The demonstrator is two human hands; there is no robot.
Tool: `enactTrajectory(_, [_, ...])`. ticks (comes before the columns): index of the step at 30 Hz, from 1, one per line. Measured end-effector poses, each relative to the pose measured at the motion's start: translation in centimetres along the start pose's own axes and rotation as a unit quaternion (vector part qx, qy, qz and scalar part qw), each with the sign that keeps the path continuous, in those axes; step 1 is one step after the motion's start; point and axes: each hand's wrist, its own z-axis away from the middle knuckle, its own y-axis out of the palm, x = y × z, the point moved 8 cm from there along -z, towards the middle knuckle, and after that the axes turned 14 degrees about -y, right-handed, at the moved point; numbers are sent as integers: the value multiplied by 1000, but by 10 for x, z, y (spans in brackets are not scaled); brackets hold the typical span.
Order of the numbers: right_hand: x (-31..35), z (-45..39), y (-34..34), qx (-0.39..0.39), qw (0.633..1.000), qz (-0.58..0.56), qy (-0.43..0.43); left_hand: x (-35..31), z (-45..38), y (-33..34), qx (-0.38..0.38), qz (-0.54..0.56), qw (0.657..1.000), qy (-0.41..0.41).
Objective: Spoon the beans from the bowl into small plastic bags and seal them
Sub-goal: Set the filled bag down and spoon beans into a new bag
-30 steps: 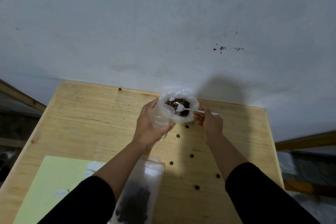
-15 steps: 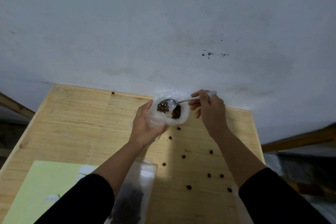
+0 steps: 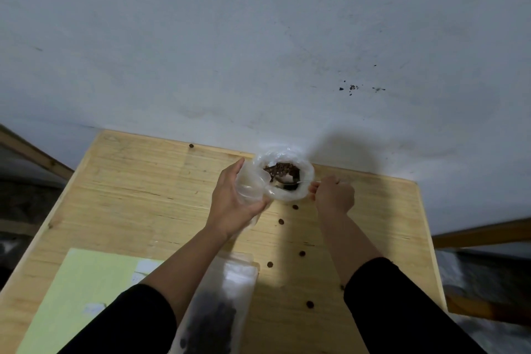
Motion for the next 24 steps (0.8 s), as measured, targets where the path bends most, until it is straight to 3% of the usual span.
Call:
enactTrajectory(5, [-21,-3,16,-44,985,-130,104,2,-4,0,3,-6,1000,0])
enactTrajectory(10, [-33,-6,25,-23,971,-202,129,3,-9,-1,-2,-11,1000,4])
enactTrajectory(13, [-29,-2,18,-15,963,-244,109,3,-10,1,1,-19,1000,7])
enactTrajectory(24, [13,7,-25,14,977,-215,-6,2,-7,5,5,-12,1000,5])
